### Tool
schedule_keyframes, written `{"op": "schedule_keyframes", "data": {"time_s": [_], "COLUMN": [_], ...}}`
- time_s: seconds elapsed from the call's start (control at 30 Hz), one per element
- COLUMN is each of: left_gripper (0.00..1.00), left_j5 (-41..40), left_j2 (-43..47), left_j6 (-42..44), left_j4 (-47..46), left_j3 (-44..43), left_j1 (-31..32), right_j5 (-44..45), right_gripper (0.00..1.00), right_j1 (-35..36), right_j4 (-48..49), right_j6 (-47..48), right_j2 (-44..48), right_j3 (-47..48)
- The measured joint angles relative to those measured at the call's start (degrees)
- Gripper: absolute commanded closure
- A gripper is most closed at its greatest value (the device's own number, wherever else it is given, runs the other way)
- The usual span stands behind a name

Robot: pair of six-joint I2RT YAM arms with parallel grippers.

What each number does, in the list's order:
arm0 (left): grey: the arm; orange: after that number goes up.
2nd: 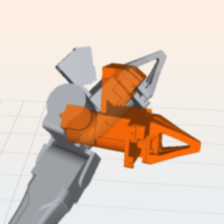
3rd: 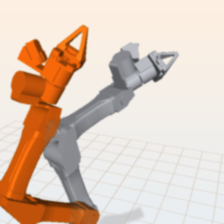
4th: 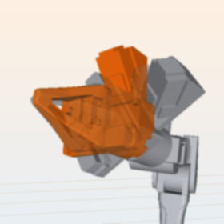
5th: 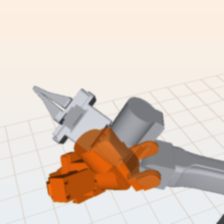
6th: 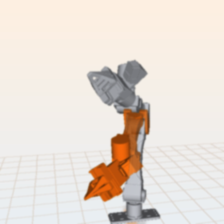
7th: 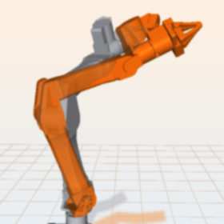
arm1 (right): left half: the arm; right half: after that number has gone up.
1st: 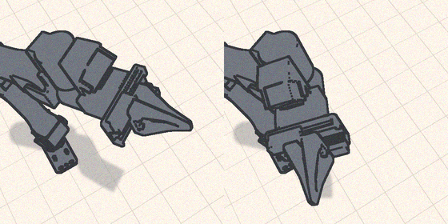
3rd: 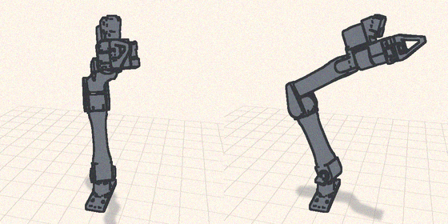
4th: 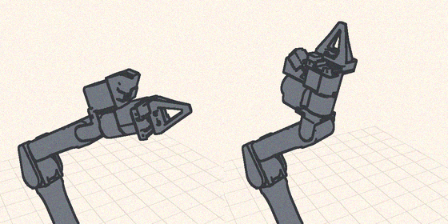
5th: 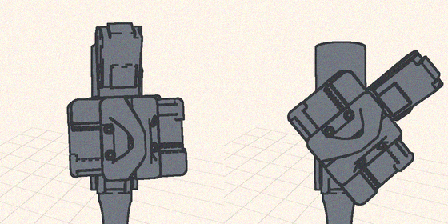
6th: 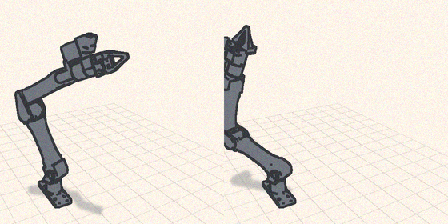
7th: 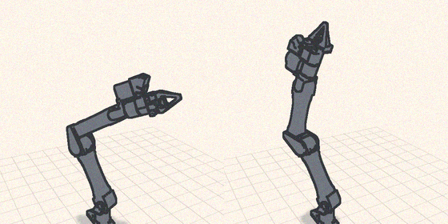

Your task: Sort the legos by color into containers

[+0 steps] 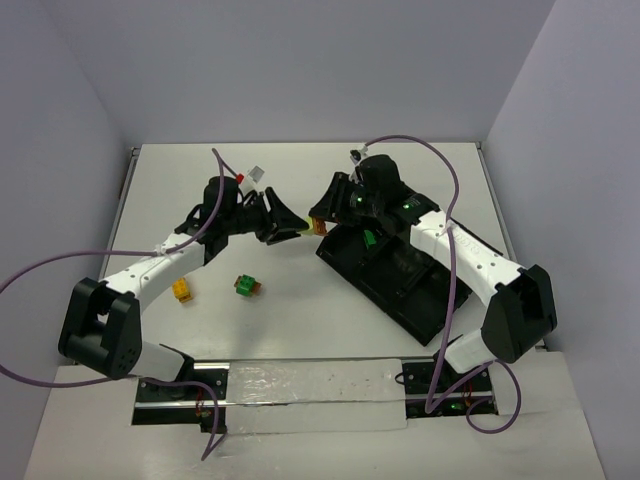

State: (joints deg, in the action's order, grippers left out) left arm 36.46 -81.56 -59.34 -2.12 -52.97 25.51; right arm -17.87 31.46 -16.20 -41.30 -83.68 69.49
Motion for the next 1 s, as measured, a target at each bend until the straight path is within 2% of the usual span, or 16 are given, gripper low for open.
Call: {"op": "schedule_keyframes", "data": {"time_s": [0.13,0.23,0.3,0.33,1.0], "left_gripper": [0.57,0.84,0.97,1.0,1.0], "left_j5": [0.46,1.19,1.68,1.85,2.24], "left_j2": [-0.02,-0.29,-0.61,-0.82,-1.39], "left_j6": [-0.14,-0.24,-0.28,-0.48,-1.61], "left_j4": [-1.01,-1.66,-2.09,-2.27,-3.72], "left_j3": [0.0,-0.02,-0.02,-0.04,1.93], "left_j1": [0.01,0.02,0.01,0.03,-1.79], "right_j5": [0.02,0.12,0.23,0.4,5.58], "right_gripper": [1.0,1.0,1.0,1.0,1.0], "right_j1": [0.0,0.0,-0.01,-0.07,-2.85], "right_j4": [-0.12,-0.36,-0.55,-0.6,-4.78], "right_j6": [0.26,0.49,0.58,0.65,4.07], "right_j2": [0.0,0.0,0.0,0.0,4.22], "right_j3": [0.29,0.29,0.29,0.29,1.75]}}
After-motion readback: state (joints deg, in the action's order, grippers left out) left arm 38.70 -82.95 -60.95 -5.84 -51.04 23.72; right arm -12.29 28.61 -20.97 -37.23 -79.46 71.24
